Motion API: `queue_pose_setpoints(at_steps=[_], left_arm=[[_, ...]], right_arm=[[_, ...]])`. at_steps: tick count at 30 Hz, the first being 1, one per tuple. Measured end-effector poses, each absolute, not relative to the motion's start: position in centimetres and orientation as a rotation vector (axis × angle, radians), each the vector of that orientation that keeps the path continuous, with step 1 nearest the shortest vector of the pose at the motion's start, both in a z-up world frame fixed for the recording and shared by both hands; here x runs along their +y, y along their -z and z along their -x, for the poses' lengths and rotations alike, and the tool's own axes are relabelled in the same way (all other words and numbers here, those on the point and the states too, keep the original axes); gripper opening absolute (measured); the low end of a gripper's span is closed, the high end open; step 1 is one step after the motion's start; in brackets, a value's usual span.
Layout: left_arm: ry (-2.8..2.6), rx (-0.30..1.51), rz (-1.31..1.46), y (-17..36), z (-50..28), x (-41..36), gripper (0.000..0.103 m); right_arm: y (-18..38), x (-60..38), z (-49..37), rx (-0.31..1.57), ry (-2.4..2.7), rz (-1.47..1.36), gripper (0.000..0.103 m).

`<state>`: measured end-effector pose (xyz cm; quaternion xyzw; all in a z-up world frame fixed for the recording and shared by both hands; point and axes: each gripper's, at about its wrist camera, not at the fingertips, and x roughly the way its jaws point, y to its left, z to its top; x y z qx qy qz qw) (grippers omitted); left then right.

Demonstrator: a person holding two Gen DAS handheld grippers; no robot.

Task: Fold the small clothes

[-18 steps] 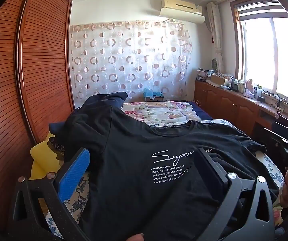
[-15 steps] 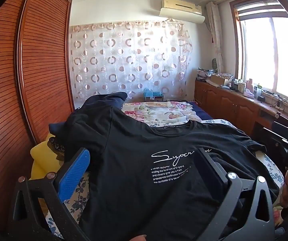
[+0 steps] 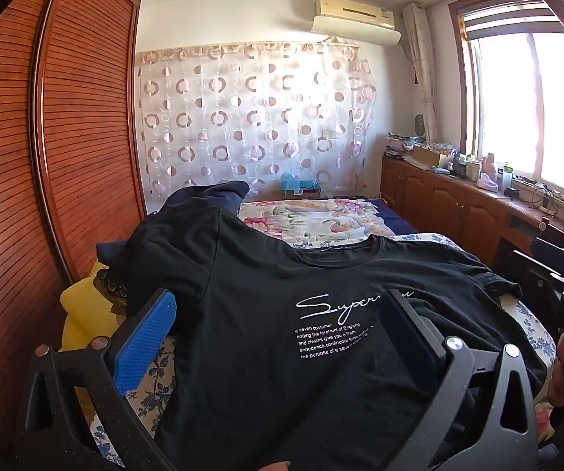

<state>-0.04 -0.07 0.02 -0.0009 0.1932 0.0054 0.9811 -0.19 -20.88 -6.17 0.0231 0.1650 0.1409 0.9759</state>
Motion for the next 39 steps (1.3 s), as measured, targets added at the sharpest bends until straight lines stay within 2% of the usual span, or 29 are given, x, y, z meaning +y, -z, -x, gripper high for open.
queue_pose_setpoints(at_steps=[39], left_arm=[[-0.01,0.377,-0.004,-1.4,0.3,-0.4,0.103]], right_arm=[[5.9,-20.9,0.4,0.328,-0.282,-0.047,0.103]])
